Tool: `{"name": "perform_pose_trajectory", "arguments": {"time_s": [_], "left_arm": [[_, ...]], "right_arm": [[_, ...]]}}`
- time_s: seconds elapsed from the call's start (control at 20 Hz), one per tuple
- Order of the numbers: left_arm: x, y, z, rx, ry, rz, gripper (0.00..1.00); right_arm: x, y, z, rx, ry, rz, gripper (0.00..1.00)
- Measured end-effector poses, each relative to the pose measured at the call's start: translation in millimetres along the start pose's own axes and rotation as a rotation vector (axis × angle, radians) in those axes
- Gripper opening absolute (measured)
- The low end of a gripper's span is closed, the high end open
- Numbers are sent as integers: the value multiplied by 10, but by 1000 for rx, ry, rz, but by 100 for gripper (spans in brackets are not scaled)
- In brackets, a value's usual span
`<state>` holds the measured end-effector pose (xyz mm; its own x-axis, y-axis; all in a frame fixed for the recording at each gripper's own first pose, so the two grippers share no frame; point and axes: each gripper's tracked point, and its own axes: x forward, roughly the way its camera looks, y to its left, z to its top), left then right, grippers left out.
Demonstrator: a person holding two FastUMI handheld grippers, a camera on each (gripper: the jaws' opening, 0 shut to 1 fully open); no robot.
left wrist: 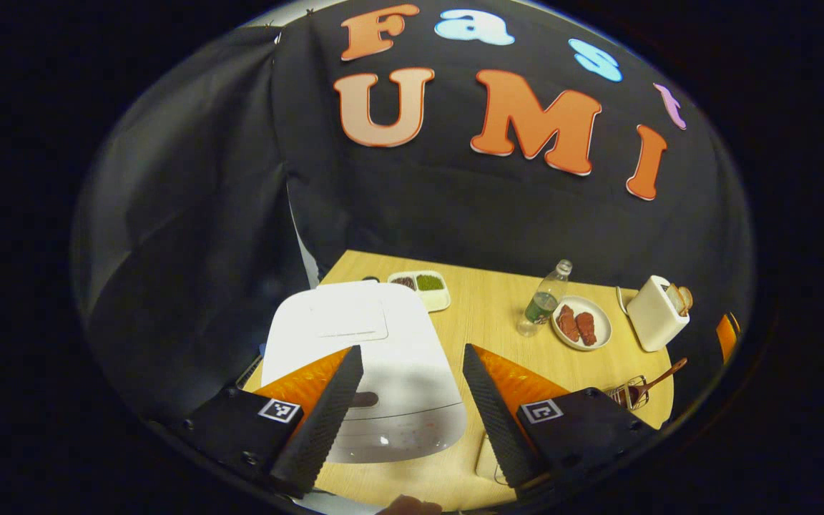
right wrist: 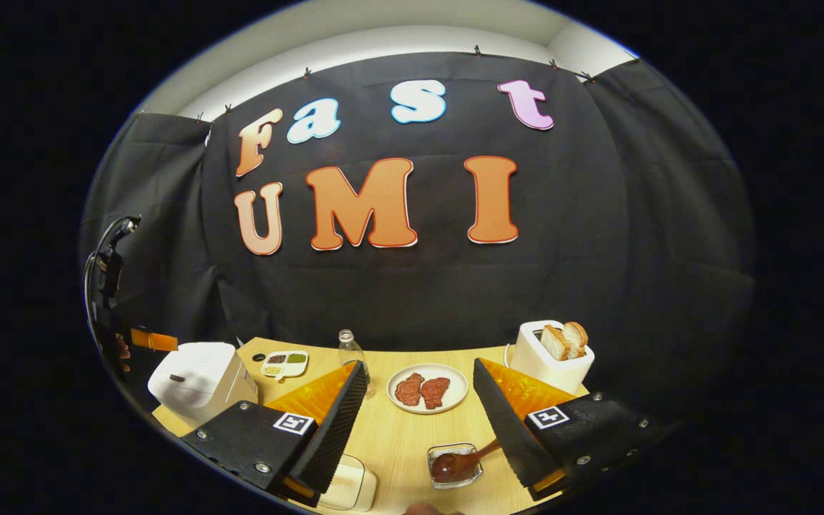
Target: Close the left gripper, press the button to open the rice cooker; take a wooden spoon from the chopstick holder with the right hand, scoop a spoonful of rice and pour it into the rice cooker, then put the wooden spoon back into the chopstick holder.
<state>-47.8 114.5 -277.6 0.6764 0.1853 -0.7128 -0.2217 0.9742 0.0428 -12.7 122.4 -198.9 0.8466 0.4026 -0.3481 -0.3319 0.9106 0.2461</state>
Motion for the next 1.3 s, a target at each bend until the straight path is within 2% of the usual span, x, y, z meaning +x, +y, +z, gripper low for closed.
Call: {"name": "perform_pose_trajectory", "arguments": {"time_s": [0.15,0.6,0.75,1.15,1.3], "left_arm": [[-261,-136,252,23,-187,9,98],[-859,-403,693,49,-510,35,97],[-910,-627,644,105,-529,6,96],[-1111,-668,845,131,-636,18,97],[-1147,-697,872,113,-657,2,100]], "right_arm": [[50,208,115,-25,-41,14,93],[-63,733,560,-45,-203,96,93],[-161,719,767,-59,-252,97,93],[-348,869,1142,-99,-356,103,93],[-394,860,1253,-85,-381,97,93]]}}
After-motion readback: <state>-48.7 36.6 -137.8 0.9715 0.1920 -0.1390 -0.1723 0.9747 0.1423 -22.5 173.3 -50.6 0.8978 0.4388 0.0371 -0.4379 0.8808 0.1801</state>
